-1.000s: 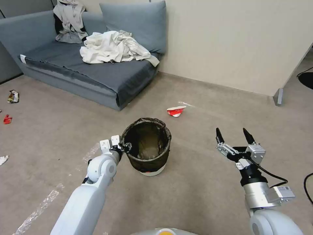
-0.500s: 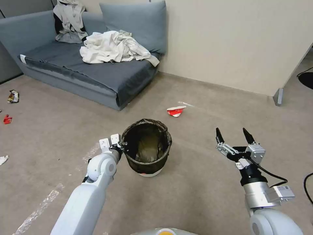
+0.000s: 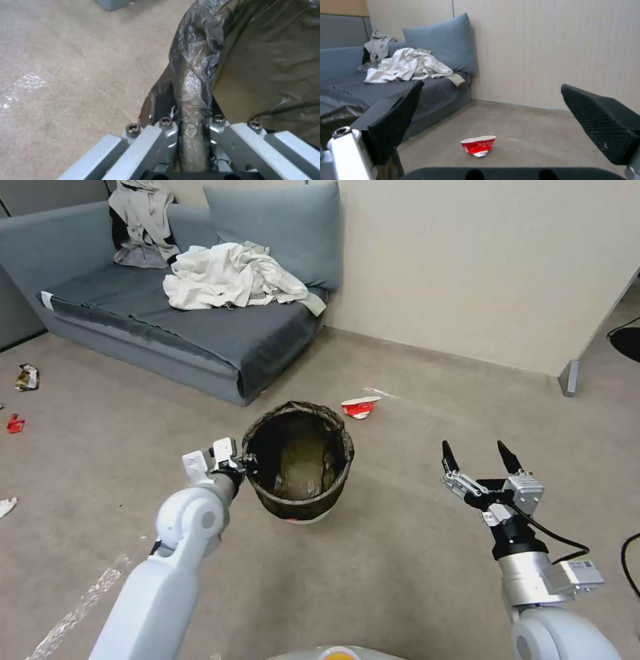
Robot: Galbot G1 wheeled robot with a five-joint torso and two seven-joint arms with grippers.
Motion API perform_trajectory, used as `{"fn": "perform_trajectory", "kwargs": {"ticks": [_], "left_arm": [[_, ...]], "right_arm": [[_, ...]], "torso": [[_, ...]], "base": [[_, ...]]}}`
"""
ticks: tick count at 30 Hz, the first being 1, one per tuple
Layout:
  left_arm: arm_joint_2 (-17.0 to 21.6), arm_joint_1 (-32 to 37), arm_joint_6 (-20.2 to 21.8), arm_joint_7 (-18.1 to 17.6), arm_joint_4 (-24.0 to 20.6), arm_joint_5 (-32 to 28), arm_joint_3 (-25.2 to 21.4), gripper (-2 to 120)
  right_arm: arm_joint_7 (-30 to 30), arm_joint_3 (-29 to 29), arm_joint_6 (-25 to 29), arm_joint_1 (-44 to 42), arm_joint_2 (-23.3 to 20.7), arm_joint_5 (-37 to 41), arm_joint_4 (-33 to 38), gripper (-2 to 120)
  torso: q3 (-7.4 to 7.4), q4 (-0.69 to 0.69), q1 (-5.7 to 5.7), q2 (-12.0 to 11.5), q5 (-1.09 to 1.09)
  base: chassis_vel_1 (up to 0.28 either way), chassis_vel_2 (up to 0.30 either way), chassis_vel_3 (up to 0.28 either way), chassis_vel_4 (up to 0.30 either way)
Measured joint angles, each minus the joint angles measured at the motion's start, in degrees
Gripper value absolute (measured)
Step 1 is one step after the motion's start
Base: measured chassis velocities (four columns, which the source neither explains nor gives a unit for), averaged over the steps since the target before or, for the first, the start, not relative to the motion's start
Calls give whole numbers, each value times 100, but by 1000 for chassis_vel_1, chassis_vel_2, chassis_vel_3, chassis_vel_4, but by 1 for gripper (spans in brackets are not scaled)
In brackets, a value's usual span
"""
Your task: Pick up the trash can from the floor.
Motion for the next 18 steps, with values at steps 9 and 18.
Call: {"fn": "perform_trajectory", "kwargs": {"ticks": [9,18], "left_arm": [[67,364,77,-3,-598,-161,-246,3],[46,586,102,-2,-861,-162,-308,3]], "right_arm": [[-12,-48,9,9,17,-21,20,100],[-16,-50,19,26,17,-23,27,100]], "torso": [[0,-1,0,0,0],[0,-1,0,1,0]], "base": [[0,0,0,0],[0,0,0,0]]}}
